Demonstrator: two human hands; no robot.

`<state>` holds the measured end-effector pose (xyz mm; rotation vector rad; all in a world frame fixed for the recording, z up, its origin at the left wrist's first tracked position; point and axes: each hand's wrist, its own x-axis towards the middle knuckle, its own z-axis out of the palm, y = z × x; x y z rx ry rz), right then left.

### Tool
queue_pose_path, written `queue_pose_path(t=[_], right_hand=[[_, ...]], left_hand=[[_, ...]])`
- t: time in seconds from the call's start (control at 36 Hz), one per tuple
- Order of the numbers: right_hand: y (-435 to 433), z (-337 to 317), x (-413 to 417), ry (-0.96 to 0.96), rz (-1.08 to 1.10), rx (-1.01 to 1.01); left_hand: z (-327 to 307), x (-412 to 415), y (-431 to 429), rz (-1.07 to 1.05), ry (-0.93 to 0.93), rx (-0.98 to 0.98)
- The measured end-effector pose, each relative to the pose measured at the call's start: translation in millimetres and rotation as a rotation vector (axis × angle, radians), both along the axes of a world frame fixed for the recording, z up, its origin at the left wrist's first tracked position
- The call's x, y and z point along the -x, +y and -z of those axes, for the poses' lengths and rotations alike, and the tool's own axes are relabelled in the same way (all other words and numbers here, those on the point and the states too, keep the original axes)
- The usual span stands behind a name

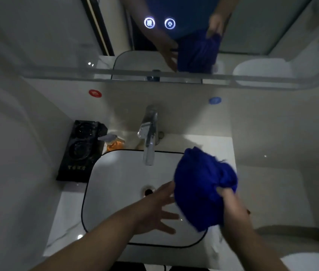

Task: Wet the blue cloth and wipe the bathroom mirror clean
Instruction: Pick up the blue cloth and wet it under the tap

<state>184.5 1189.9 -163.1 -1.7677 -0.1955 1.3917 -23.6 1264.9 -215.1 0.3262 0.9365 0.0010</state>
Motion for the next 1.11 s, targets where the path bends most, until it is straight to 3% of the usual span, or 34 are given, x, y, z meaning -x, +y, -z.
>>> queue_pose_path(t=[0.06,0.11,0.22,0.28,0.36,0.42,0.53,0.61,0.75,0.89,1.0,1.11], right_hand=[[5.9,13.9,27.9,0.049,-0.123,0.037],[13.4,22.2,51.3,-0.018,-0.380,0.096],[42.8,34.9,65.9,-0.557,-0.999,0.178],[70.9,30.3,70.1,-0.846,-0.956,0.096],[122.2,8.4,83.0,-0.947,-0.816,-0.251],[155.5,1.7,91.9,-0.990,-0.850,-0.404],[202.3,14.0,104.5,-1.151,-1.045,-0.423],[217.7,19.6,99.7,-1.247,-1.057,-0.405],[225.9,2.2,94.5,-1.188,-1.054,-0.353],[225.1,-14.5,86.6,-0.906,-0.976,-0.404],[197.0,1.6,94.2,-0.756,-0.599,-0.518],[146.0,53.2,112.9,-0.556,-0.171,-0.159]], left_hand=[[-1.4,-3.3,-4.8,-0.156,-0.097,0.119],[1.1,-3.3,-7.3,-0.273,0.024,0.110],[26.3,20.0,-9.8,-0.282,0.325,-0.016],[32.3,31.9,-4.5,-0.271,0.414,-0.061],[42.9,40.7,11.7,-0.254,0.503,-0.116],[49.5,41.0,25.6,-0.236,0.516,-0.160],[72.4,40.3,52.0,-0.236,0.503,-0.195],[69.3,37.9,67.6,-0.286,0.419,-0.161],[71.2,35.7,79.1,-0.291,0.327,-0.145],[83.3,35.7,77.9,-0.331,0.315,-0.140],[90.0,34.4,78.0,-0.304,0.342,-0.201],[88.6,29.9,84.9,-0.174,0.419,-0.386]])
